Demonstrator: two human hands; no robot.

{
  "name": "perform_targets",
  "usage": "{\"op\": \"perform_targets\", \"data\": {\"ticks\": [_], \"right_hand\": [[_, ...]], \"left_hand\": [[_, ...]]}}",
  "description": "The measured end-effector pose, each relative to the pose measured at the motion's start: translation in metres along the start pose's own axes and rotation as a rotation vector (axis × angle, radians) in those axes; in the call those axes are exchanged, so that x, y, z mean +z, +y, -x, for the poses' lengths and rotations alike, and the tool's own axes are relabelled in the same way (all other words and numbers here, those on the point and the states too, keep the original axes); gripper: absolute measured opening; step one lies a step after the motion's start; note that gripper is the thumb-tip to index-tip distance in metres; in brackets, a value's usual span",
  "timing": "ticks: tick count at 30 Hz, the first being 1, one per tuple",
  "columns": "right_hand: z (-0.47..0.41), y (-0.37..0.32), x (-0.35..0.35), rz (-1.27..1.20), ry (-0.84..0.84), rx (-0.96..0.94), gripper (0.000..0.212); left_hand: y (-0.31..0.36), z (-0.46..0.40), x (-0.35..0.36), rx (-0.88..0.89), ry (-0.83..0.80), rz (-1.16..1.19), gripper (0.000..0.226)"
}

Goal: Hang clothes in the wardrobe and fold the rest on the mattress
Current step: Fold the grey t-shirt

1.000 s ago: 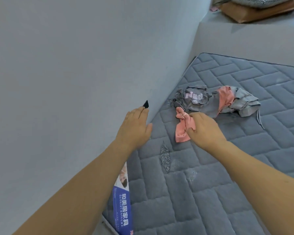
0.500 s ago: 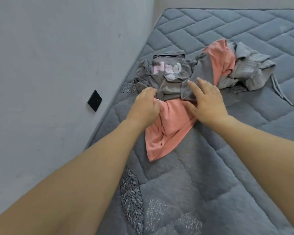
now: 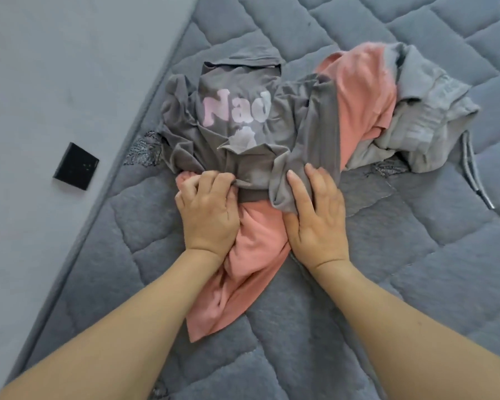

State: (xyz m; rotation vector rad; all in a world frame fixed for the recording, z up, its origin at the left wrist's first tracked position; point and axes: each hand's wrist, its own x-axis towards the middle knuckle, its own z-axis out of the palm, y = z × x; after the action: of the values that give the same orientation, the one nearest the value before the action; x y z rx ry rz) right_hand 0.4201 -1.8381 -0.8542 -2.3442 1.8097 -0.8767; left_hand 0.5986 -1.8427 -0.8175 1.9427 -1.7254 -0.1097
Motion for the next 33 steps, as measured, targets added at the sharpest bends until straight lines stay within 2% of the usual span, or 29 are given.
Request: {"op": "perform_targets", "data": {"ticks": [3,6,8,10,11,15,20,26,29,31,32,33], "right_hand": [[0.000,0.003,0.003,-0.005,0.026,-0.004,0.049],[0.002,0.002,0.004,-0.053,0.014,-0.019,0.049],[0.002,0.002,0.001,-0.080,-0.008,-0.025,0.050],[0.000,0.002,0.000,-0.094,-0.014,-0.022,0.049],[-0.001,0.003,0.000,-0.096,-0.014,-0.023,0.048],[-0.001,0.005,-0.001,-0.087,-0.023,-0.034,0.045],[-0.001,-0.003,-0.014,-0.072,-0.049,-0.046,0.044],[0.020,-0.039,-0.064,0.110,0.100,-0.157,0.026],[0.061,-0.062,-0.103,0.180,0.143,-0.200,0.021],[0.105,-0.068,-0.128,0.228,0.027,-0.214,0.013],[0.130,-0.071,-0.141,0.228,-0.159,-0.205,0.012],[0.153,-0.076,-0.156,0.239,-0.441,-0.192,0.012]], "left_hand": [[0.009,0.007,-0.027,0.131,0.056,0.158,0.010],[0.005,0.067,-0.036,0.183,-0.073,0.243,0.019],[0.000,0.096,-0.027,0.164,-0.129,0.059,0.026],[-0.005,0.104,-0.009,0.168,-0.108,-0.147,0.028],[-0.006,0.103,-0.003,0.172,-0.097,-0.170,0.026],[-0.010,0.105,0.005,0.206,-0.041,-0.143,0.014],[-0.009,0.103,0.004,0.182,-0.029,-0.156,0.025],[0.002,0.105,-0.015,0.215,-0.040,-0.089,0.018],[0.005,0.131,-0.049,0.311,0.000,-0.012,0.018],[-0.002,0.183,-0.080,0.334,-0.033,0.091,0.018],[-0.007,0.218,-0.098,0.329,-0.099,0.140,0.020],[-0.011,0.254,-0.118,0.315,-0.208,0.184,0.022]]}}
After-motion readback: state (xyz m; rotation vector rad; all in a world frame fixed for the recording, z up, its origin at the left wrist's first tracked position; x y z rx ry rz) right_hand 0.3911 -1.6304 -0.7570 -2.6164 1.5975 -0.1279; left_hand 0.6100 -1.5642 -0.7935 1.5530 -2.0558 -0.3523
